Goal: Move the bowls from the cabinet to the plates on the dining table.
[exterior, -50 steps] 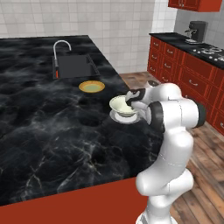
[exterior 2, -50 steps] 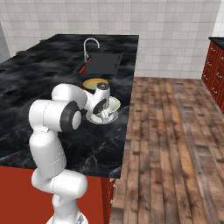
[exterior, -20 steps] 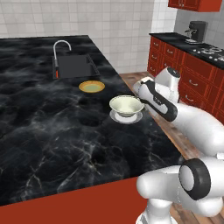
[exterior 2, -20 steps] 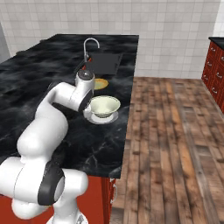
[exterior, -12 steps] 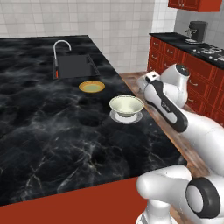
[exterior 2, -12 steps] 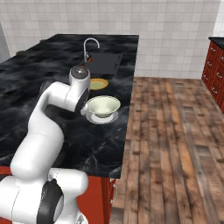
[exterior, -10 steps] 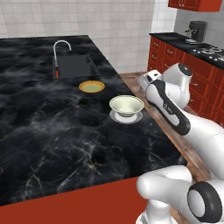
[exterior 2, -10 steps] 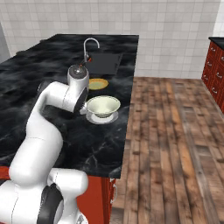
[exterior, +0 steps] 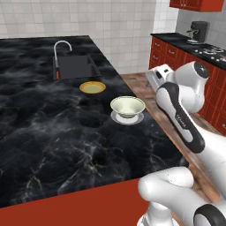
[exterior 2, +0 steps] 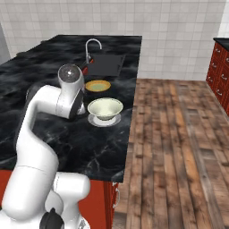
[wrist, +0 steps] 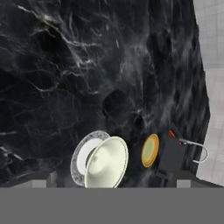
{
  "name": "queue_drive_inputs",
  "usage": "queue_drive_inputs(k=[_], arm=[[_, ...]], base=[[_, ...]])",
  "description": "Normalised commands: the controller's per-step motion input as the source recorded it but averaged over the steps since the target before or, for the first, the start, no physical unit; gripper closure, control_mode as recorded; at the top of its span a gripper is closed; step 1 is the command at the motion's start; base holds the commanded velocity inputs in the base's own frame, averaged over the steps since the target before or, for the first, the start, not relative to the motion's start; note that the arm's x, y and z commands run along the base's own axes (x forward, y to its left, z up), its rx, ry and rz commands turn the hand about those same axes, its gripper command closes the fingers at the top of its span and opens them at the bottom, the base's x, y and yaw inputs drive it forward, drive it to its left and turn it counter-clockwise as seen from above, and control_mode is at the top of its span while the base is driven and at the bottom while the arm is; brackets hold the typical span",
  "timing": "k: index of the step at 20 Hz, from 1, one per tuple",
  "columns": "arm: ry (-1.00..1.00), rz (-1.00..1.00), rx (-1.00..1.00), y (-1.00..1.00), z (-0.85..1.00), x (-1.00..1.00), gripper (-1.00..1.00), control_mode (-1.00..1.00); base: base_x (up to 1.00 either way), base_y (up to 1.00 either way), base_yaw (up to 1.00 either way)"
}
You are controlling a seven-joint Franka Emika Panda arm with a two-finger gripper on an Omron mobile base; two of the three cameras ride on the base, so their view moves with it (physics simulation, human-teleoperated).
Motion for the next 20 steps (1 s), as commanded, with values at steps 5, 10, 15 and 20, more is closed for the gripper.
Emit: queue_drive_inputs(k=[5, 10, 15, 20], arm=[[-0.11, 0.0, -0.01, 0.0, 0.41, -0.43, -1.0, -1.0], [-0.1, 0.0, -0.01, 0.0, 0.4, -0.42, -1.0, -1.0], [-0.09, 0.0, -0.01, 0.0, 0.39, -0.43, -1.0, -1.0], [-0.04, -0.01, -0.01, 0.0, 0.37, -0.38, -1.0, -1.0]], base=[[0.0, 0.0, 0.0], [0.0, 0.0, 0.0], [0.0, 0.0, 0.0], [0.0, 0.0, 0.0]])
